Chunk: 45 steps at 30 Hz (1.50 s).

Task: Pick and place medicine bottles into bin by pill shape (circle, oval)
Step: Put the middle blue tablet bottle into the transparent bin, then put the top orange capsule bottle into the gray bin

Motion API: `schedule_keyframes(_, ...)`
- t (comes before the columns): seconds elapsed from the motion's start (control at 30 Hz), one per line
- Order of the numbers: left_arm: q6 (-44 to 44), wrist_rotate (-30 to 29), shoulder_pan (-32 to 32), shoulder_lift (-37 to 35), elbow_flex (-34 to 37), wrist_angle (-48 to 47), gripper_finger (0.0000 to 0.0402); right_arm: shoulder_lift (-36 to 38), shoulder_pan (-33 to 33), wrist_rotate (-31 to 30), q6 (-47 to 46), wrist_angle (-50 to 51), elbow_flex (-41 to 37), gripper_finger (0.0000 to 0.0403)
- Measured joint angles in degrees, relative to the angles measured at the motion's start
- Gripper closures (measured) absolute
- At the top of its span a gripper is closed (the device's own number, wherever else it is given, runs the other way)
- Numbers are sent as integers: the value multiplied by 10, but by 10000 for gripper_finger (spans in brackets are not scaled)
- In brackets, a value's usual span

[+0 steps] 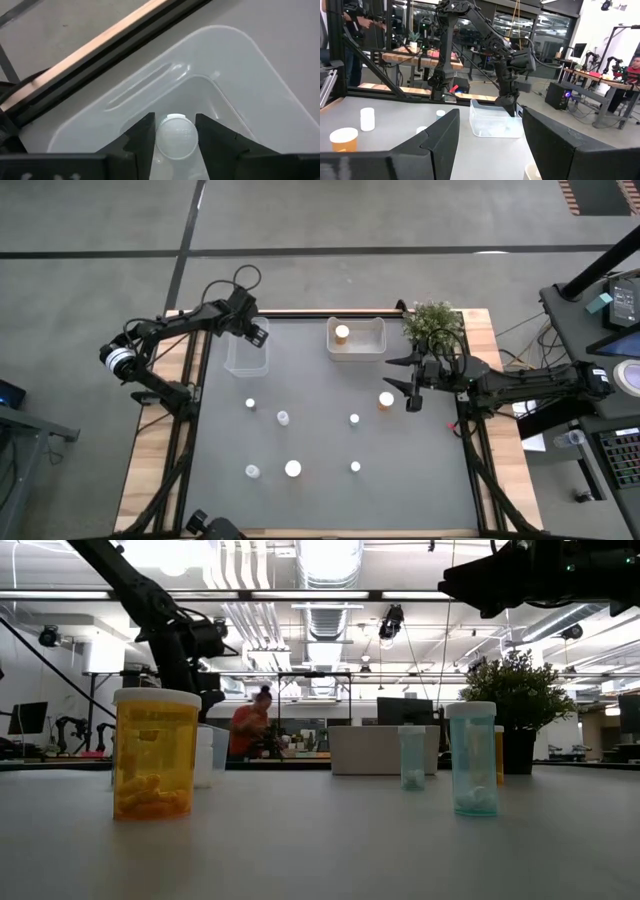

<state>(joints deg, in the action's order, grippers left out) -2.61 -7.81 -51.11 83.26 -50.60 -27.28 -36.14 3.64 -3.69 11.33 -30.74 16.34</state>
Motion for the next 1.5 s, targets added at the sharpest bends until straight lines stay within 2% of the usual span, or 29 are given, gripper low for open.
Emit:
schedule_keyframes(0.27,3,0,0,0,-1,-2,228,0,0,0,0,0,0,194)
schedule_keyframes(0.53,4,-2,0,-28,-15,-8,226,0,0,0,1,0,0,194)
schedule_keyframes(0.73,-2,-2,14,-66,-50,-17,226,0,0,0,-2,0,0,194)
schedule_keyframes(0.87,-15,25,50,-109,-59,-3,226,0,0,0,-13,1,0,193)
schedule_keyframes(1.0,-17,62,117,-160,-39,70,226,-1,0,0,-19,4,0,193)
schedule_keyframes(1.3,16,64,274,-228,43,273,226,-36,0,-25,-26,1,0,194)
schedule_keyframes(1.5,20,64,325,-253,86,298,226,-66,0,-35,-78,4,35,194)
